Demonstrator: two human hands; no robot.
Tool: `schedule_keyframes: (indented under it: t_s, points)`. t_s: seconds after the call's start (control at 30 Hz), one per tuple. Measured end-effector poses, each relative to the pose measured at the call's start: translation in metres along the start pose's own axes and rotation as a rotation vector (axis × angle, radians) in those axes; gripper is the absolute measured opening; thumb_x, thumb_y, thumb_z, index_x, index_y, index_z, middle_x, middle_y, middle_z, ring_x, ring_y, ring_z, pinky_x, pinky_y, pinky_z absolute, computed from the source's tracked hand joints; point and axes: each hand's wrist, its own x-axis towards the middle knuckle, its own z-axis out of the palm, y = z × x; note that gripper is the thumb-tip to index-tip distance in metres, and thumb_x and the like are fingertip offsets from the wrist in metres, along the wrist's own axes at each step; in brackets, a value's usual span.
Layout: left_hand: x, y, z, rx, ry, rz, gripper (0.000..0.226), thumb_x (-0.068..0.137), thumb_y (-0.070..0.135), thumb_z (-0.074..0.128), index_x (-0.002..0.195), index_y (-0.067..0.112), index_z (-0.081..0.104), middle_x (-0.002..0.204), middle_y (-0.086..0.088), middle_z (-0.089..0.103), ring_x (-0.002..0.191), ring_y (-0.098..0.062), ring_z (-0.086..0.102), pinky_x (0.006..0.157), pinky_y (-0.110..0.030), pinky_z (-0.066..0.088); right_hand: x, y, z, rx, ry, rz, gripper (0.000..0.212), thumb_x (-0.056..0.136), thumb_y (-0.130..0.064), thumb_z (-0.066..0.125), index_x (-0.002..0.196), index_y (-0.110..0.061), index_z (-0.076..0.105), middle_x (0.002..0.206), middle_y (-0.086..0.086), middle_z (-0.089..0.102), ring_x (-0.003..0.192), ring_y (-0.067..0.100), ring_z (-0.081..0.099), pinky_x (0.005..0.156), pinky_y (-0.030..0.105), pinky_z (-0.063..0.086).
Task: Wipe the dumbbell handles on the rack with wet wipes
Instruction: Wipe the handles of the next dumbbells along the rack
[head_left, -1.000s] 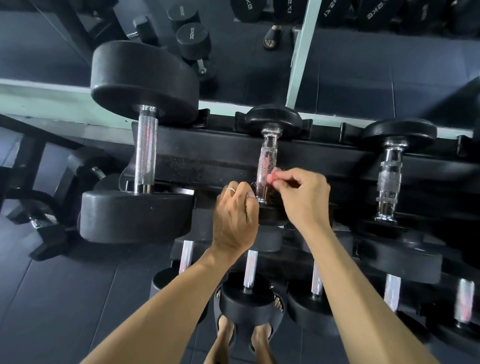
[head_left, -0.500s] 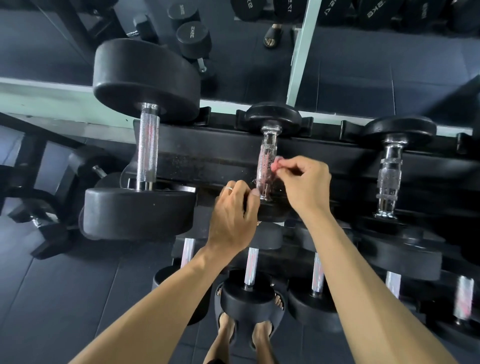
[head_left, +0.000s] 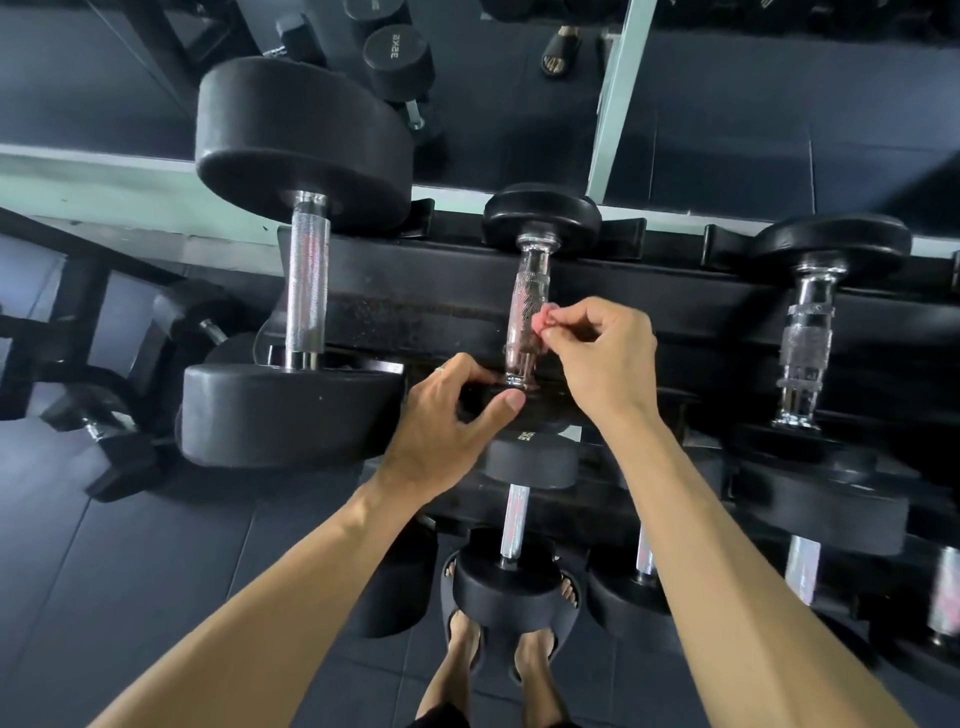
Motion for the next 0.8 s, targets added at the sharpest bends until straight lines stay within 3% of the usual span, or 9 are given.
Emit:
schedule_keyframes:
  t_s: [0.17,0.27,0.33,0.5,0.67,0.8]
  points:
    - [-0.005,0.006,0.004,0.025,0.017,0.013,0.045,0.088,0.062,0.048,0.095,0.018,0.057,0.089,0.008,0.064,0.083,-0.002,0.057,0.073,-0.013,0.044,-0.019,0.004,-0.007,-0.126,-0.14,0.022,0.026,0.083,0.0,0.074,0.076,-0.024,0.076,0.08,-0.015,0.074,0.084,-0.008,0.069,0.085,0.011,0.052]
    - [-0.007,0.007,0.003,-0.011,0.017,-0.016,0.041,0.087,0.064,0.048,0.096,0.024,0.053,0.086,0.015,0.059,0.071,0.007,0.054,0.065,-0.008,0.039,0.009,0.0,0.001,-0.034,0.009,0.02,0.038,0.084,0.006,0.069,0.072,-0.031,0.071,0.08,-0.016,0.073,0.085,-0.002,0.071,0.089,0.024,0.057]
    - [-0.006,0.008,0.003,-0.041,0.009,-0.033,0.042,0.09,0.064,0.052,0.096,0.022,0.053,0.078,0.014,0.056,0.062,0.008,0.053,0.058,-0.009,0.037,0.022,-0.001,0.007,0.016,0.062,0.029,0.034,0.086,0.004,0.067,0.078,-0.029,0.072,0.083,-0.014,0.074,0.085,0.002,0.072,0.087,0.029,0.059]
    - [-0.007,0.009,0.004,-0.08,0.007,-0.073,0.044,0.084,0.063,0.046,0.097,0.022,0.052,0.076,0.012,0.055,0.058,0.007,0.051,0.056,-0.01,0.036,-0.007,0.013,-0.01,-0.097,-0.2,0.068,0.017,0.085,-0.004,0.074,0.083,-0.021,0.075,0.085,-0.017,0.073,0.08,-0.009,0.068,0.079,0.008,0.049]
    - [-0.008,0.007,0.004,-0.119,-0.006,-0.1,0.041,0.088,0.06,0.049,0.099,0.021,0.052,0.082,0.01,0.057,0.058,0.008,0.05,0.055,-0.008,0.037,0.014,0.01,-0.007,-0.067,-0.154,0.039,0.023,0.081,0.0,0.077,0.072,-0.019,0.07,0.08,-0.008,0.074,0.077,0.001,0.071,0.073,0.017,0.056]
    - [-0.008,0.003,0.006,-0.123,0.008,-0.115,0.04,0.085,0.067,0.048,0.097,0.028,0.049,0.091,0.008,0.061,0.071,0.005,0.054,0.063,-0.009,0.04,0.002,0.016,-0.015,-0.168,-0.337,0.02,0.027,0.079,0.002,0.077,0.069,-0.022,0.07,0.071,-0.014,0.072,0.069,-0.007,0.067,0.067,0.009,0.048]
